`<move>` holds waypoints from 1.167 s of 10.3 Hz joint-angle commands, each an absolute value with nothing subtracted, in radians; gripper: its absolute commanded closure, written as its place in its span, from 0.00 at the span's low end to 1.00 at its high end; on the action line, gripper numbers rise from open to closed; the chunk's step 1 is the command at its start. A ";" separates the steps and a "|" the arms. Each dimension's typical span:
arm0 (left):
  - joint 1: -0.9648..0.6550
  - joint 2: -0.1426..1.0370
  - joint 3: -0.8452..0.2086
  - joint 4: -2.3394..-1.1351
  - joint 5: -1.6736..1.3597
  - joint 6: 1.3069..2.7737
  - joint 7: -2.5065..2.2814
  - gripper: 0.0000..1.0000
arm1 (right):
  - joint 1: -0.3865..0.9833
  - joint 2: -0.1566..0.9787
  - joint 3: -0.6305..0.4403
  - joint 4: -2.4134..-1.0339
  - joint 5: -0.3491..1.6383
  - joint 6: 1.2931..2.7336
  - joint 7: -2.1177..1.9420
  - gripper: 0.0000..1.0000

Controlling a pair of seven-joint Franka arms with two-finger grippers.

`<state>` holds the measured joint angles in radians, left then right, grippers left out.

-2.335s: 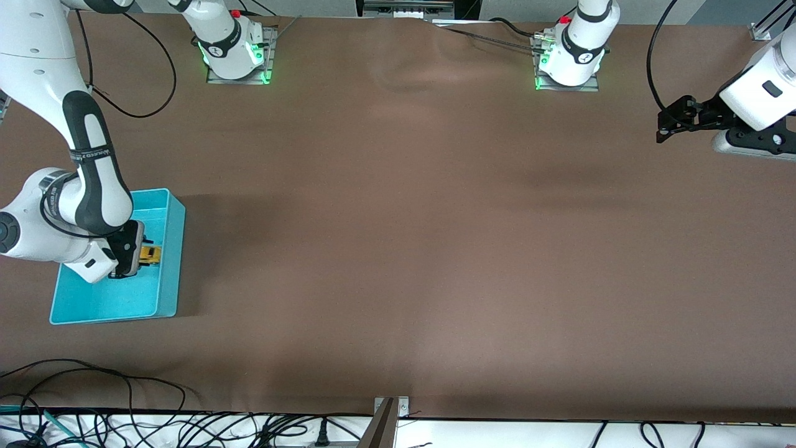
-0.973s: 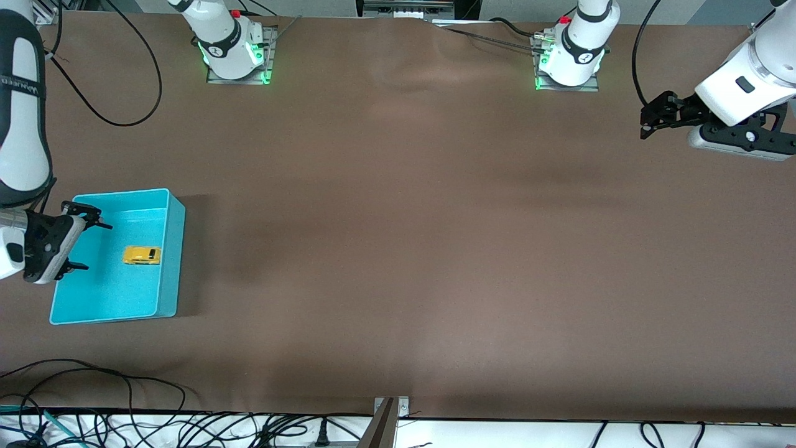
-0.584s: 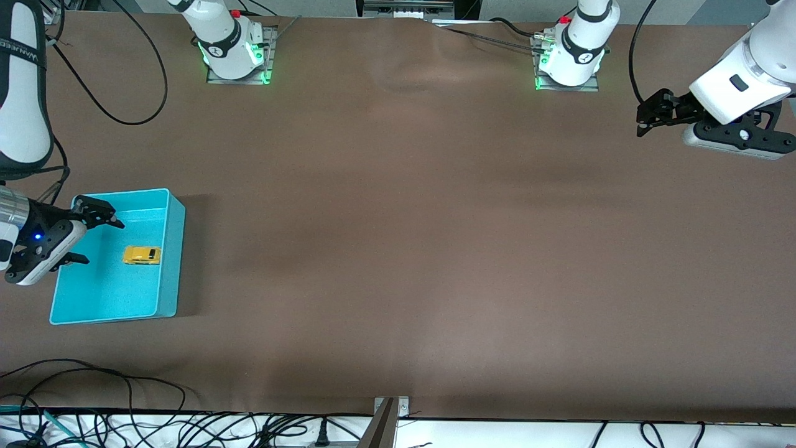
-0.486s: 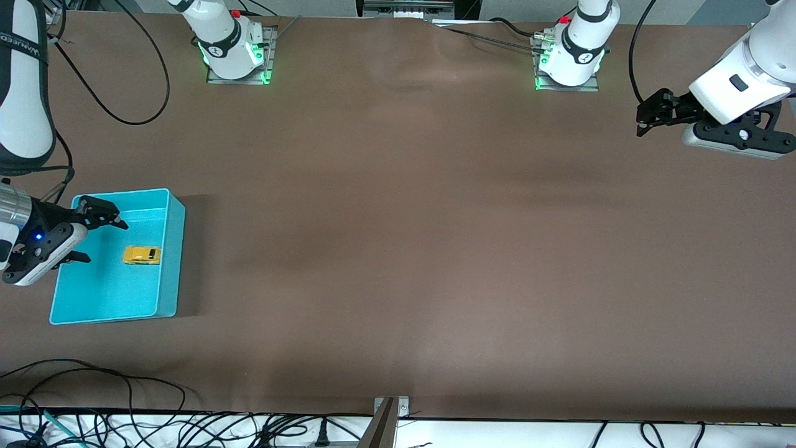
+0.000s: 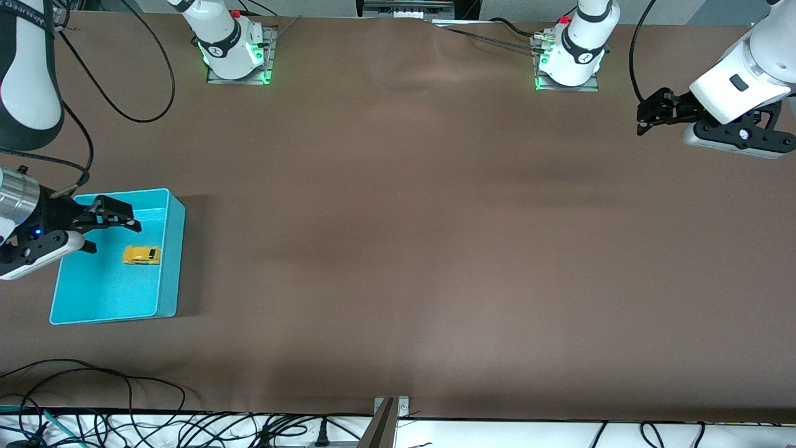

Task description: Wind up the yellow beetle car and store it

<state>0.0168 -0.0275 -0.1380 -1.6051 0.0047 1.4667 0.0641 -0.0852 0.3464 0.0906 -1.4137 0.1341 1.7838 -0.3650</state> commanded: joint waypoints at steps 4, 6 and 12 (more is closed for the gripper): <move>0.020 -0.025 -0.147 -1.582 0.029 1.436 0.066 0.00 | -0.054 0.168 0.117 -1.604 0.022 1.759 0.016 0.00; 0.020 -0.025 -0.146 -1.582 0.029 1.434 0.066 0.00 | -0.054 0.109 0.150 -1.679 -0.001 1.764 0.104 0.00; 0.020 -0.025 -0.146 -1.582 0.029 1.434 0.067 0.00 | -0.067 0.023 0.198 -1.744 -0.023 1.729 0.221 0.00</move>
<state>0.0202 -0.0277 -0.1403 -1.6046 0.0047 1.4541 0.0642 -0.0553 0.0535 0.1942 -1.7162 -0.0061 1.7367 0.2023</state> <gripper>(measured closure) 0.000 0.000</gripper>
